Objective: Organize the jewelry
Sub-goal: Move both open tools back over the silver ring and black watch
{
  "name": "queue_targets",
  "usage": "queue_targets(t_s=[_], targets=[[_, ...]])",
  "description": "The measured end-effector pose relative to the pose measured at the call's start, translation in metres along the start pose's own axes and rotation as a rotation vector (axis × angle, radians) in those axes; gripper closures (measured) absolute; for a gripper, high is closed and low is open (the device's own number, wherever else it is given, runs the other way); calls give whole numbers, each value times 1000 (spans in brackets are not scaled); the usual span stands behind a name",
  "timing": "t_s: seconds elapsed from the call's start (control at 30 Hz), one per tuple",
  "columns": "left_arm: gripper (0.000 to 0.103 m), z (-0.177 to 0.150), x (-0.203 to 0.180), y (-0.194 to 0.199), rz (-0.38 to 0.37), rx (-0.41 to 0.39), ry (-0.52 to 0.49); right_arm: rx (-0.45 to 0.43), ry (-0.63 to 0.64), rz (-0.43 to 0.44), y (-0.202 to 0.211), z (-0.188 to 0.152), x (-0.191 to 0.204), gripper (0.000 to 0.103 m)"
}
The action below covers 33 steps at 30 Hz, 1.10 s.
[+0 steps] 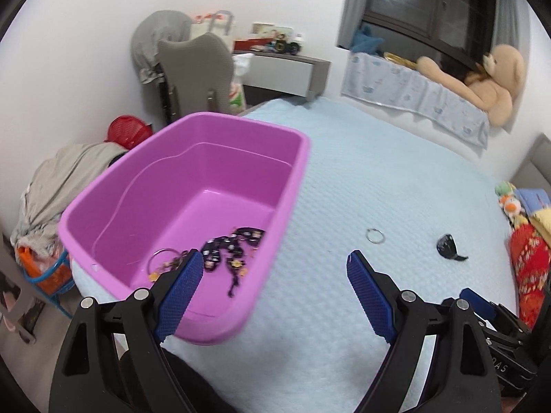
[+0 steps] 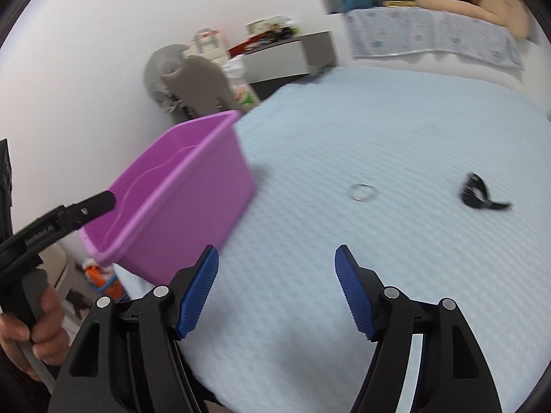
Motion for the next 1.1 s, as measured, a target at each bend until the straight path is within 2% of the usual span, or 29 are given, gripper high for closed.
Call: queue_targets(t_s=[0.23, 0.57, 1.1], targets=[[19, -13, -56, -13, -70, 14, -66, -25, -54, -77, 24, -19, -53, 34], [19, -37, -119, -44, -146, 80, -171, -34, -187, -162, 40, -46, -131, 34], [19, -54, -169, -106, -169, 146, -221, -17, -265, -241, 13, -42, -200, 34]])
Point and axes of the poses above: each gripper's, at about its wrist camera, not at the fingertips, and y roughly against the way its jaws point, x to its left, z to its top, the point moved 4 cm from there along -y, roughly the way its jaws point
